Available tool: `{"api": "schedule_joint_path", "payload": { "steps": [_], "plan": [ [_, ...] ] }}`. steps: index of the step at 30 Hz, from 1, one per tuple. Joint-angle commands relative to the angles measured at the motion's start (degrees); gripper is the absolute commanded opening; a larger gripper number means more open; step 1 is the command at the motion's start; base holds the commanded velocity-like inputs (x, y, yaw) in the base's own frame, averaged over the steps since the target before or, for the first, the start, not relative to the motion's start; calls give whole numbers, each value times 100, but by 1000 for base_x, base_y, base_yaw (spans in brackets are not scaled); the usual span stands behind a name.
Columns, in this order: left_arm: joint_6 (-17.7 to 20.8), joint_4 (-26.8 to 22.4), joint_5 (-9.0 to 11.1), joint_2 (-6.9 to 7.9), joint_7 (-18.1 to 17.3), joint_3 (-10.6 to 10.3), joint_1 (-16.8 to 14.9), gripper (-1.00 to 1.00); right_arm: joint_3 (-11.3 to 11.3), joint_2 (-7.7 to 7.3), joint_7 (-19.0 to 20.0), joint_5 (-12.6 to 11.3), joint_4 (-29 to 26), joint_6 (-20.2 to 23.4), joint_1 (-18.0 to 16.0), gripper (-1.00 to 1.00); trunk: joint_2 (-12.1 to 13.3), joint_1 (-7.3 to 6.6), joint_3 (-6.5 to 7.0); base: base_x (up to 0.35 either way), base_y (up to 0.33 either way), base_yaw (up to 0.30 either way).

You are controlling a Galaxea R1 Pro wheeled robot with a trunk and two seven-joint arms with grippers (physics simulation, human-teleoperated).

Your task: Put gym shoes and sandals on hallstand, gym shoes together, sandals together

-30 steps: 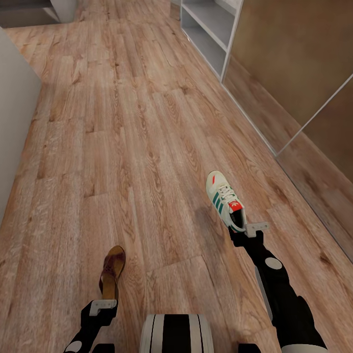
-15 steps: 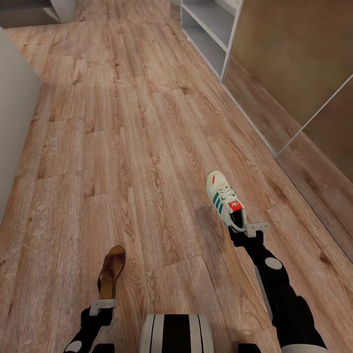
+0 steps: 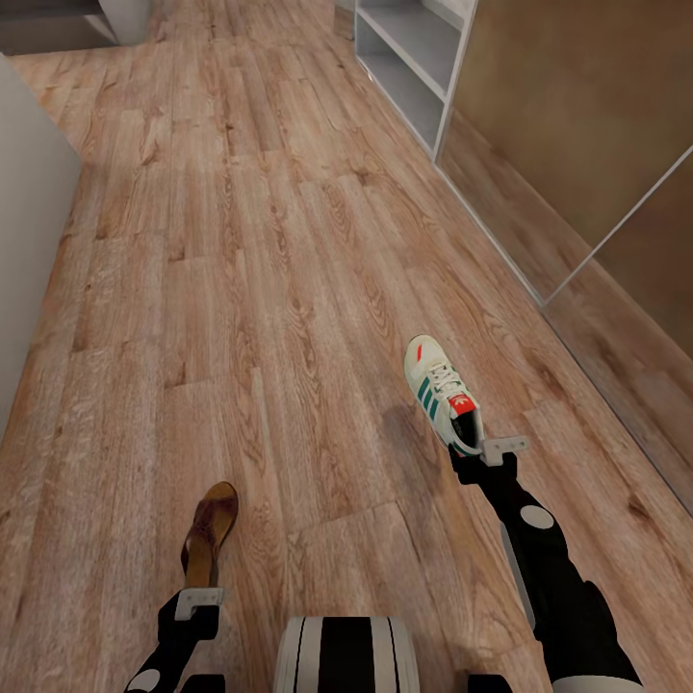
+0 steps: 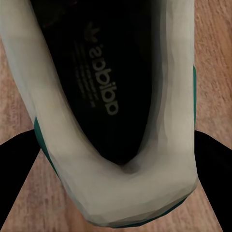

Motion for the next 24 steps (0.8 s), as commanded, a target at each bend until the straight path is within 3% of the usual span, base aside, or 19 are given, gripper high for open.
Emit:
{"api": "schedule_joint_path", "payload": {
  "steps": [1, 24],
  "plan": [
    [-17, 4, -81, -3, 3, 40, -2, -100, -19, 7, 51, 60, -10, 24, -2, -100, -1, -1, -3, 0, 0, 0],
    [-33, -4, -81, 3, -4, 7, -4, -100, -10, 7, 51, 60, -1, 24, -2, -100, -1, -1, -3, 0, 0, 0]
  ]
}}
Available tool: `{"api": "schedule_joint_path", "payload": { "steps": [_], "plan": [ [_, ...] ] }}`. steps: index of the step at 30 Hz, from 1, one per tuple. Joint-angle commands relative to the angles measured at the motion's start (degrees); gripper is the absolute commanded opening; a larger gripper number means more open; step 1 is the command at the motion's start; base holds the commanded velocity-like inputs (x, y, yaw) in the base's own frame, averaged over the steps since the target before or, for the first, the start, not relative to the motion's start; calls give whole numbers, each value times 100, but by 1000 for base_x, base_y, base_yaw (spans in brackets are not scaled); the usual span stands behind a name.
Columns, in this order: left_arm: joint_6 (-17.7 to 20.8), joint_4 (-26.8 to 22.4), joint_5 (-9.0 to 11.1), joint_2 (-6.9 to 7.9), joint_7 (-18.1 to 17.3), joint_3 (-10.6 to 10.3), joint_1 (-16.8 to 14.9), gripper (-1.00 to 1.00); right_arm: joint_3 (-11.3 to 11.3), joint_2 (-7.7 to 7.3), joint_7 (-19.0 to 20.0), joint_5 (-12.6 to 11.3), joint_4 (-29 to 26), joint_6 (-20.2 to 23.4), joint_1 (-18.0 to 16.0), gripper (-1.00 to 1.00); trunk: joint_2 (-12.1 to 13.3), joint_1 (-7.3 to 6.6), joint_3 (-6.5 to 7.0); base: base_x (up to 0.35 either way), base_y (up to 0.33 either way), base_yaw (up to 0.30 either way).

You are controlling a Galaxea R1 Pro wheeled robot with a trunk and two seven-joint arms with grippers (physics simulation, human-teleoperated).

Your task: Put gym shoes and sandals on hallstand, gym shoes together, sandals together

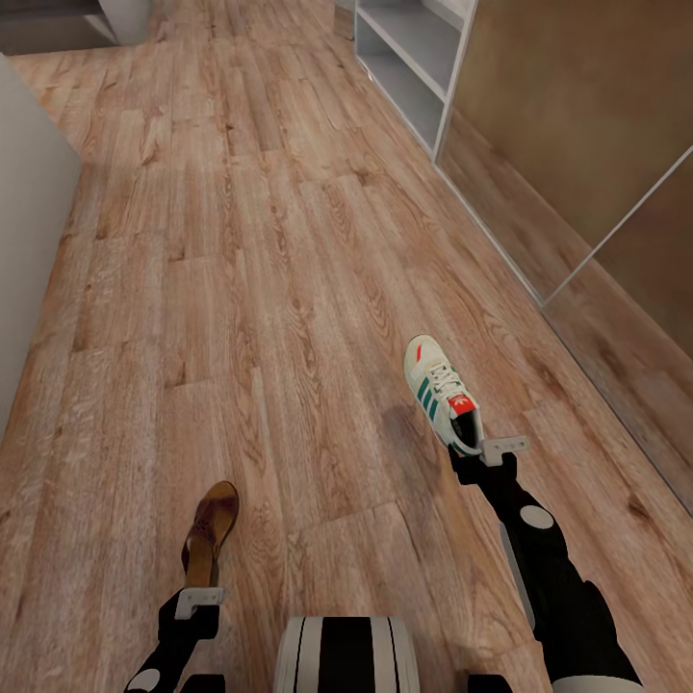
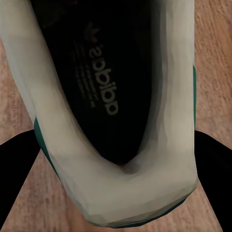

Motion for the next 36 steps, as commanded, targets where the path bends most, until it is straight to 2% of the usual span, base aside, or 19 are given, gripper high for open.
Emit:
{"api": "schedule_joint_path", "payload": {
  "steps": [1, 7, 26, 36],
  "plan": [
    [-17, 1, -75, -5, -2, 45, -4, -100, -19, 7, 52, 60, -10, 24, -2, -100, -1, -1, -3, 0, 0, 0],
    [-17, -4, -75, -2, -3, 47, -7, -100, -19, 7, 52, 60, -10, 24, -2, -100, -1, -1, -3, 0, 0, 0],
    [-9, -5, -82, 3, 0, 63, -9, -100, -10, -2, 65, 81, 41, 24, 18, -100, 24, -50, 418, 0, 0, 0],
    [4, 9, -90, 63, 4, 39, 2, -100, -10, -2, 68, 80, 44, 24, 31, -100, 38, -76, 640, 0, 0, 0]
  ]
}}
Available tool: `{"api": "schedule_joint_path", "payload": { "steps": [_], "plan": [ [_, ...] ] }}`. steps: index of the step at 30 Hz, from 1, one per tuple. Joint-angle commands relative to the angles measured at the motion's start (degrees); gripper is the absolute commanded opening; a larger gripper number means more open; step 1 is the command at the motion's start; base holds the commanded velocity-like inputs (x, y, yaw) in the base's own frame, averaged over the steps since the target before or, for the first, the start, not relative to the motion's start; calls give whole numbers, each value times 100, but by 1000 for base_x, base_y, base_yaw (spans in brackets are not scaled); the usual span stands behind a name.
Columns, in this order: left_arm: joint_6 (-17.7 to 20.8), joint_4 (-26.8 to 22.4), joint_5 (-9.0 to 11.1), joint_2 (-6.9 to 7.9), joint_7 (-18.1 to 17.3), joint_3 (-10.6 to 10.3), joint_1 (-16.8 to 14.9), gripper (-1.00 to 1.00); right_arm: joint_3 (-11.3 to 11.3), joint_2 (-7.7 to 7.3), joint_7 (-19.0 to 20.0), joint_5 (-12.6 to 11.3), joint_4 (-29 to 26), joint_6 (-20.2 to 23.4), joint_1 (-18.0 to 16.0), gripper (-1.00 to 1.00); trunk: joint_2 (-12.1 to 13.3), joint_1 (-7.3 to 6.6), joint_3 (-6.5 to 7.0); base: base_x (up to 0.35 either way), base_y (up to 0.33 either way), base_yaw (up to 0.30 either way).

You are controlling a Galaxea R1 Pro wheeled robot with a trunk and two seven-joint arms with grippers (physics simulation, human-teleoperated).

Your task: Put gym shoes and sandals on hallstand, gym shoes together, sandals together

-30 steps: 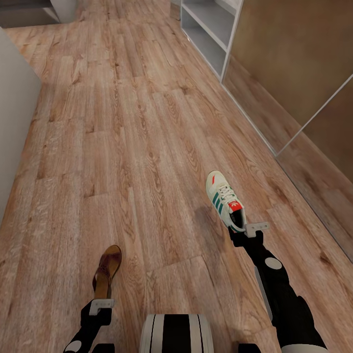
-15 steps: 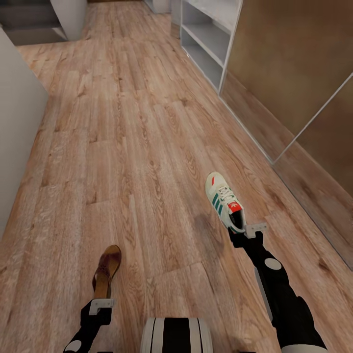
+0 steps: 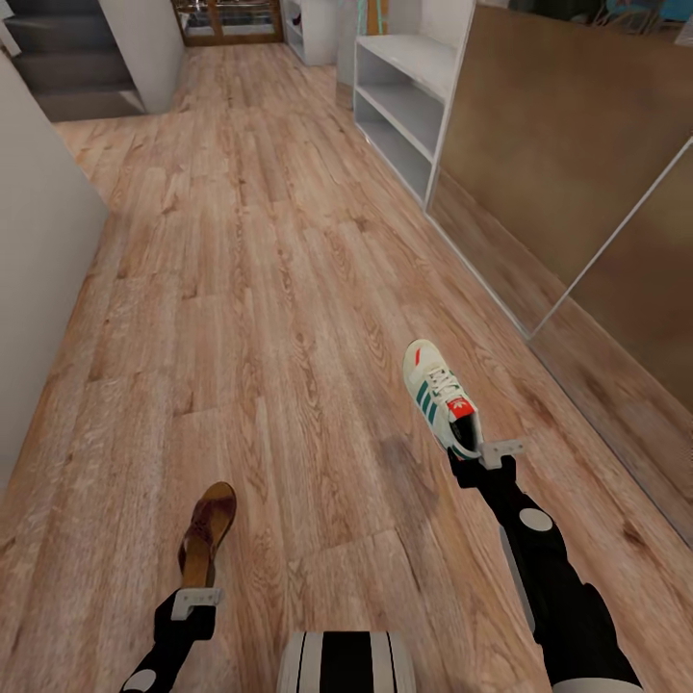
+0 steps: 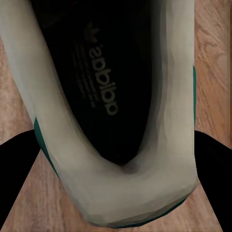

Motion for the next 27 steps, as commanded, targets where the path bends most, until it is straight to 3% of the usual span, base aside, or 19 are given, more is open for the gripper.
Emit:
{"api": "schedule_joint_path", "payload": {
  "steps": [1, 13, 14, 17, 20, 24, 27],
  "plan": [
    [-15, 8, -79, 0, 1, 45, 0, -100, -19, 7, 52, 60, -10, 17, -1, -100, 0, -3, 20, 0, 0, 0],
    [-4, 49, -81, 14, 14, 48, 12, -100, -28, 0, 30, 68, 109, 6, 0, -100, 16, -34, 285, 0, 0, 0],
    [-10, 82, -75, 14, 17, 63, 47, -100, -34, -21, 23, 79, 446, 3, 6, -100, 18, -37, 314, 0, 0, 0],
    [-15, 78, -68, 14, 17, 158, 122, -100, -51, -39, -3, 77, 770, -14, 8, -100, 22, -44, 403, 0, 0, 0],
    [-24, 77, -68, 11, 7, 394, 182, -100, -193, -49, -84, 76, 1222, -130, 9, -100, 26, -52, 494, 0, 0, 0],
    [-35, 85, -75, 9, 2, 575, 221, -100, -494, -53, -119, 76, 1860, -628, 15, -100, 31, -62, 618, 0, 0, 0],
    [-37, 60, -73, 6, 0, 621, 309, -100, -632, -54, -121, 76, 2471, -1325, 17, -100, 35, -70, 710, 0, 0, 0]
  ]
}}
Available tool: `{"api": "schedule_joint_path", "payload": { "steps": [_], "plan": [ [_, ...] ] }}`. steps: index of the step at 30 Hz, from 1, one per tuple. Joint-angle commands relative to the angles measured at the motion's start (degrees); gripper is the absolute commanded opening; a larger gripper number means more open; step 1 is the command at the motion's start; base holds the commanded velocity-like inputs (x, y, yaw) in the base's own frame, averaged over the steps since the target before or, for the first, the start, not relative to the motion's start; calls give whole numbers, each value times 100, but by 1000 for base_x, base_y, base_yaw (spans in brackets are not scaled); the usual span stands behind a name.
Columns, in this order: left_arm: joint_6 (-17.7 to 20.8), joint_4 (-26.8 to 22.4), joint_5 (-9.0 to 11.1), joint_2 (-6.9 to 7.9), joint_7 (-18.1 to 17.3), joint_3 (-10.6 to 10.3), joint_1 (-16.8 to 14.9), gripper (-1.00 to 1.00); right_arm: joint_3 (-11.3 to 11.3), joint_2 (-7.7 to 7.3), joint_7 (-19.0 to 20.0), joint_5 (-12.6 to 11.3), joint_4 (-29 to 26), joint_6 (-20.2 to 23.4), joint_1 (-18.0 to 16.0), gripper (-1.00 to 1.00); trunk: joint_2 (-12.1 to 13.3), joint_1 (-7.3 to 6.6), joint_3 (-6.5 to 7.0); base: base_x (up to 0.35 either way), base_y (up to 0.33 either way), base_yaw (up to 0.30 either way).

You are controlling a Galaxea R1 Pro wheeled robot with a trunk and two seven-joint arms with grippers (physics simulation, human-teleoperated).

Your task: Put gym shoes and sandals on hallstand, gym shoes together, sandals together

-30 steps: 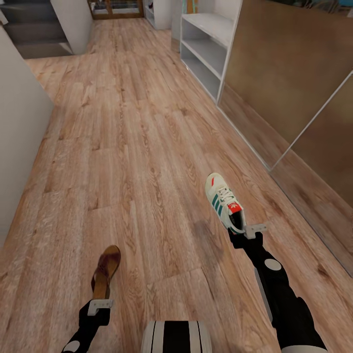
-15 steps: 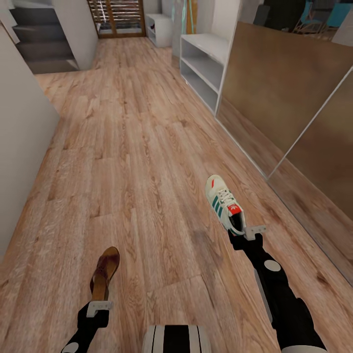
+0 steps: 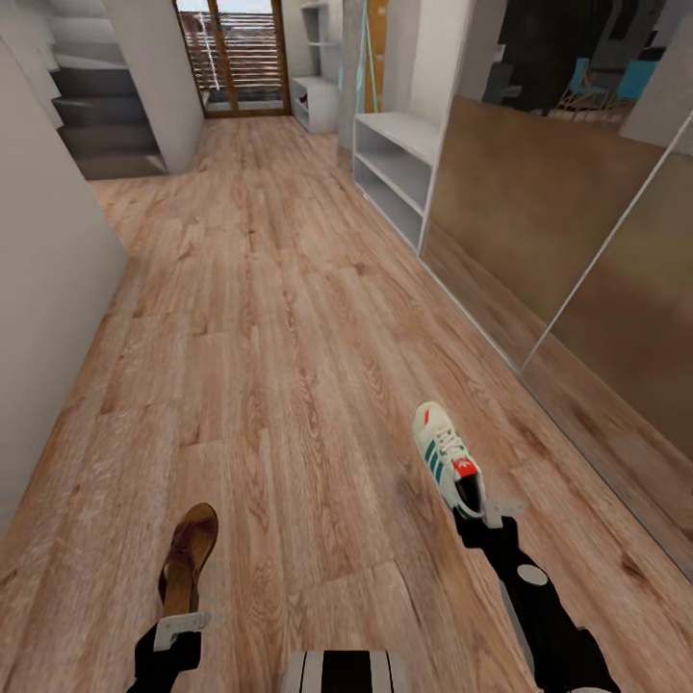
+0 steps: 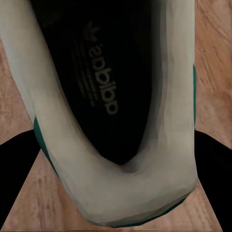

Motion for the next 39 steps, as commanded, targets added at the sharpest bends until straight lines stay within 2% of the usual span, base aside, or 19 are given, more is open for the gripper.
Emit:
{"api": "schedule_joint_path", "payload": {
  "steps": [1, 6, 11, 15, 18, 21, 23, 26, 39],
  "plan": [
    [-17, -2, -78, -5, -1, 49, 14, -100, -51, 7, 46, 53, 129, -142, -3, -100, 0, -4, 29, 0, 0, 0],
    [-18, -15, -83, -5, -2, 63, 70, -100, -97, -68, 40, 53, 1056, -1010, -3, -100, 7, -16, 184, 0, 0, 0],
    [-18, 11, -85, -4, -2, 68, 84, -100, -105, -228, 31, 53, 2143, -1900, -3, -100, 13, -29, 339, 0, 0, 0],
    [-26, 25, -85, -7, -2, 70, 111, -100, -108, -300, 30, 52, 2819, -2478, -3, -100, 19, -40, 463, 0, 0, 0],
    [-81, -7, -80, -11, -2, 74, 211, -100, -109, -390, 30, 48, 3449, -3015, -3, -100, 23, -47, 556, 0, 0, 0],
    [-198, -16, -81, -12, -2, 75, 281, -100, -106, -501, 24, 40, 3958, -3378, -3, -100, 27, -55, 649, 0, 0, 0],
    [-271, 9, -84, -13, -2, 75, 312, -100, -106, -622, 22, 33, 4313, -3522, -3, -100, 30, -60, 711, 0, 0, 0],
    [-308, -9, -81, -33, -2, 75, 394, -100, -102, -713, 21, 24, 4503, -3578, -3, -100, 34, -68, 804, 0, 0, 0],
    [-308, 24, -77, -72, -2, 77, 447, -100, -99, -706, 21, 29, 4567, -3567, -3, -100, 90, -121, 1154, 0, 0, 0]
  ]
}}
